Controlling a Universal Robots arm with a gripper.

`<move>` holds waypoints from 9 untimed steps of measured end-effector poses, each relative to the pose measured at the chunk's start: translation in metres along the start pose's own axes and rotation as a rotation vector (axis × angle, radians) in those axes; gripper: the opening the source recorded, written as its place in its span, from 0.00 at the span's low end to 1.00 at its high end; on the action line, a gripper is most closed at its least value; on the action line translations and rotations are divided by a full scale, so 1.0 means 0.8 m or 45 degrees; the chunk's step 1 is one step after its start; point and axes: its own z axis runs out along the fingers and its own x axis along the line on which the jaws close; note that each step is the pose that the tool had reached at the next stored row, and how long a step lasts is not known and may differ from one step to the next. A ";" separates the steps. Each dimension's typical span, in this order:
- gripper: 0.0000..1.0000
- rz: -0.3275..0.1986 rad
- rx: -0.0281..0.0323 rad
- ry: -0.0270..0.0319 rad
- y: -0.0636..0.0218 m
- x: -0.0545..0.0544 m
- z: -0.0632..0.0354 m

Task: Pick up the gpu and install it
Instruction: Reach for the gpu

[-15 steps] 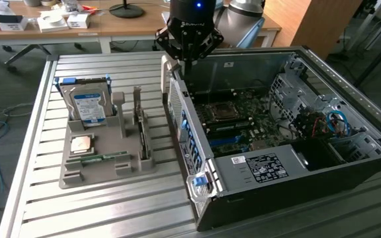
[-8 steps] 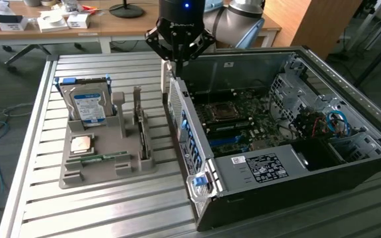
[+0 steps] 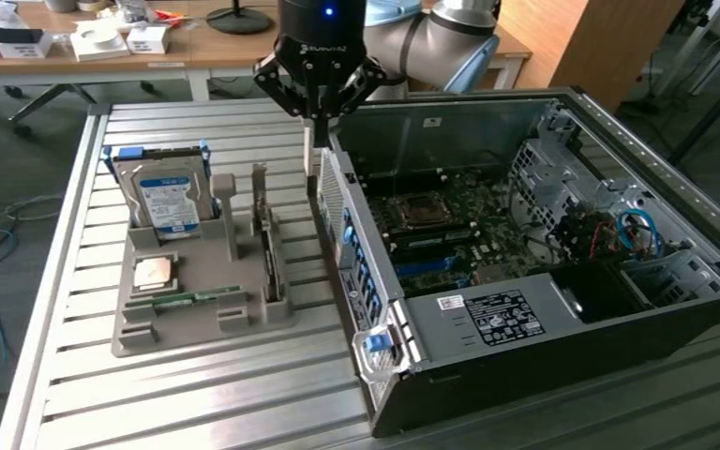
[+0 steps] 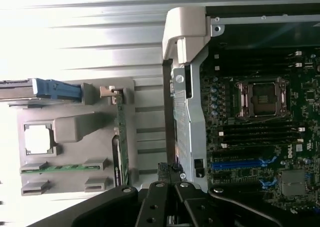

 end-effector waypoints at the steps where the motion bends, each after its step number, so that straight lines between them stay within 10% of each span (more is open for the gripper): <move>1: 0.11 0.000 0.0000 0.0000 0.000 0.003 0.000; 9: 0.11 0.003 0.0000 -0.0002 -0.001 0.017 0.002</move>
